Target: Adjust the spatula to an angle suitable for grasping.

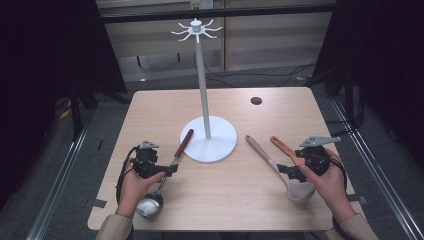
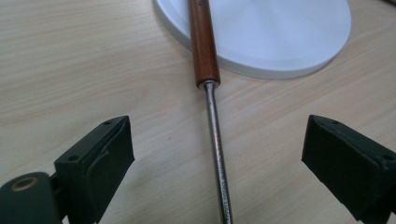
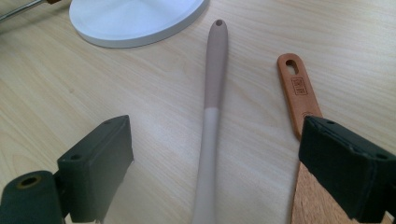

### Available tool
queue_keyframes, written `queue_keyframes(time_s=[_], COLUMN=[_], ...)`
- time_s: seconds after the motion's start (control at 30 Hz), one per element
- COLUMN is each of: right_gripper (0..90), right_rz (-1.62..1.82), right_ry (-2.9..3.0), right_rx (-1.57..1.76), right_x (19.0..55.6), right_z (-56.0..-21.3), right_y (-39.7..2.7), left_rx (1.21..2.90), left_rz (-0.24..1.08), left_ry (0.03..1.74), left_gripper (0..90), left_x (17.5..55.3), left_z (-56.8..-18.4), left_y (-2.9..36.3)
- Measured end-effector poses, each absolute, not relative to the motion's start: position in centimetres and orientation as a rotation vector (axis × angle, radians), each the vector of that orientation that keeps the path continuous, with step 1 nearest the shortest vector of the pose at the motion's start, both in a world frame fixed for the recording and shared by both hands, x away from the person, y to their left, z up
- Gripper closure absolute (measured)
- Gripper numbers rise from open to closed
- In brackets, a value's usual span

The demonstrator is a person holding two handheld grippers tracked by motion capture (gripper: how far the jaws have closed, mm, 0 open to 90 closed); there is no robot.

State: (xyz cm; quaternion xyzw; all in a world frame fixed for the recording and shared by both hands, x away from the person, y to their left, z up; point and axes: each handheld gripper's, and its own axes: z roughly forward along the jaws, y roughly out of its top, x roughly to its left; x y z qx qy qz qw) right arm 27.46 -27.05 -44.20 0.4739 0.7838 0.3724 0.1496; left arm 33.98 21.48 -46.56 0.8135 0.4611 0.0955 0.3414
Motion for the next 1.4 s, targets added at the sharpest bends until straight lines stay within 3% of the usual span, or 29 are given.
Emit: queue_keyframes(time_s=[0.37, 0.7, 1.4], right_gripper=[9.7, 9.7, 9.7], right_rz=[1.073, 1.070, 1.054], right_ry=[2.261, 2.262, 2.254], right_rx=[1.360, 1.360, 1.376], right_x=[27.4, 27.3, 26.7], right_z=[-44.2, -44.3, -44.3], right_y=[-27.1, -27.1, -27.6], left_rx=[2.180, 2.268, 2.385], left_rz=[0.208, 0.166, 0.199], left_ry=[1.173, 1.195, 1.291], left_gripper=[18.6, 44.5, 65.4], left_x=[34.0, 34.0, 34.7], left_z=[-46.6, -46.3, -46.6], left_y=[21.0, 20.3, 19.6])
